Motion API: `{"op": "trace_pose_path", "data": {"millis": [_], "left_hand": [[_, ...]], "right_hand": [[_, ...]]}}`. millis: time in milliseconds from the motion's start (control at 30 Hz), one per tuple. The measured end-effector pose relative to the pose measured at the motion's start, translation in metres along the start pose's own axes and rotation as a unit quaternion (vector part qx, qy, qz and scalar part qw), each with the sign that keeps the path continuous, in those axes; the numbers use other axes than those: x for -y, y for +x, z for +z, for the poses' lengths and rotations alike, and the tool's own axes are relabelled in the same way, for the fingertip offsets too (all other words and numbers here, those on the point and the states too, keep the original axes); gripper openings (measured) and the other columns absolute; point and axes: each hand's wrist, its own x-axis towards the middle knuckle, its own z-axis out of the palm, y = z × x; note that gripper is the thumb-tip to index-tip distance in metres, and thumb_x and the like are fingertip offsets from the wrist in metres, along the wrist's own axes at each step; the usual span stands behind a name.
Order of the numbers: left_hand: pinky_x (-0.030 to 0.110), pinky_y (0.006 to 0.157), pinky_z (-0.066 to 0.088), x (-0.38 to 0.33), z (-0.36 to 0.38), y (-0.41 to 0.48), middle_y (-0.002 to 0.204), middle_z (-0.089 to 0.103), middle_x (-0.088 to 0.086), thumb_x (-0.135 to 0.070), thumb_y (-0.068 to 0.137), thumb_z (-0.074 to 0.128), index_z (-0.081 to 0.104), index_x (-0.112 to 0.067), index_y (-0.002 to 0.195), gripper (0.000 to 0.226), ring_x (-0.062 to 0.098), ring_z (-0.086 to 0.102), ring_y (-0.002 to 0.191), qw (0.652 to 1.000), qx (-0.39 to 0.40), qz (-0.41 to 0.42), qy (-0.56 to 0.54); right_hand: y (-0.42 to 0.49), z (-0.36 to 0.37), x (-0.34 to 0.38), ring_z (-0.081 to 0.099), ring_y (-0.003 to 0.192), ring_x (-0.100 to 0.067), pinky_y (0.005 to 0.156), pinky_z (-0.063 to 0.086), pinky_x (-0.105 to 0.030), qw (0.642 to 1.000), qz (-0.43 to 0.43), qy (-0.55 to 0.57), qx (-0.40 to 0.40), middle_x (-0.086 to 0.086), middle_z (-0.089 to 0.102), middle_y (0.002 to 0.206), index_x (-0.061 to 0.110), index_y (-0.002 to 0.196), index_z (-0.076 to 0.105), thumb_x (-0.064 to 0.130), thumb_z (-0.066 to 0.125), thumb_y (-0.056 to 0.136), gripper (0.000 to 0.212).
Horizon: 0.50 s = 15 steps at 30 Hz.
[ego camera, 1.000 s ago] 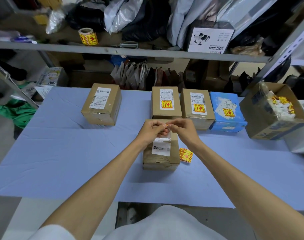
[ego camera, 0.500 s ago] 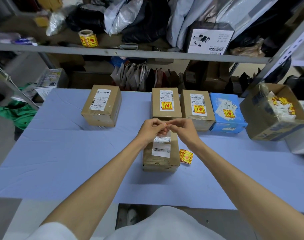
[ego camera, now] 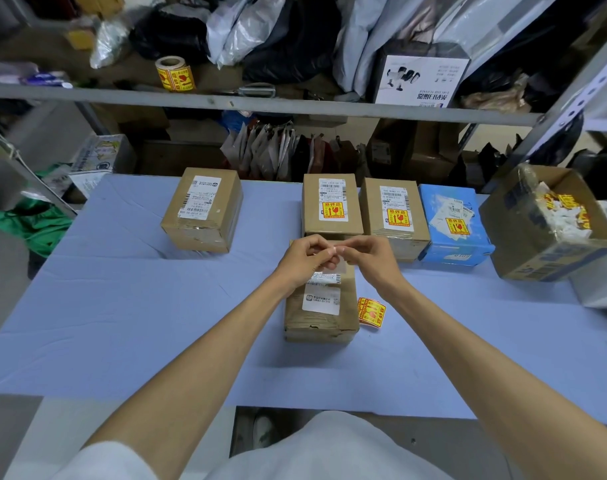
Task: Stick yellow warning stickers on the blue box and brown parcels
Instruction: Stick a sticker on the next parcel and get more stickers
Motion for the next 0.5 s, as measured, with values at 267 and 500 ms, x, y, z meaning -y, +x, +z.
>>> {"op": "trace_pose_path", "data": {"millis": [267,500], "left_hand": [[0.015,0.064,0.052,-0.0009,0.0056,0.0054,0.082,0.072,0.005,-0.027,0.094,0.056,0.064,-0.014,0.085,0.018,0.012,0.069,0.074,0.999,-0.020,-0.029,-0.025],[0.010,0.057,0.049,0.0018,0.0091,0.0101,0.076,0.070,0.001,-0.034,0.088,0.064,0.065,-0.013,0.085,0.021,0.006,0.066,0.065,0.997,-0.056,-0.041,-0.018]], "right_hand": [[0.0024,0.0039,-0.0021,0.067,0.077,-0.012,0.071,0.052,-0.024,1.000,0.013,-0.007,-0.021,-0.004,0.073,0.080,0.012,0.090,0.075,0.012,0.067,0.087,0.008],[0.0019,0.0055,-0.0006,0.070,0.076,-0.006,0.067,0.053,-0.016,1.000,0.003,-0.006,-0.017,0.004,0.074,0.078,0.017,0.089,0.076,0.011,0.066,0.087,0.011]]}}
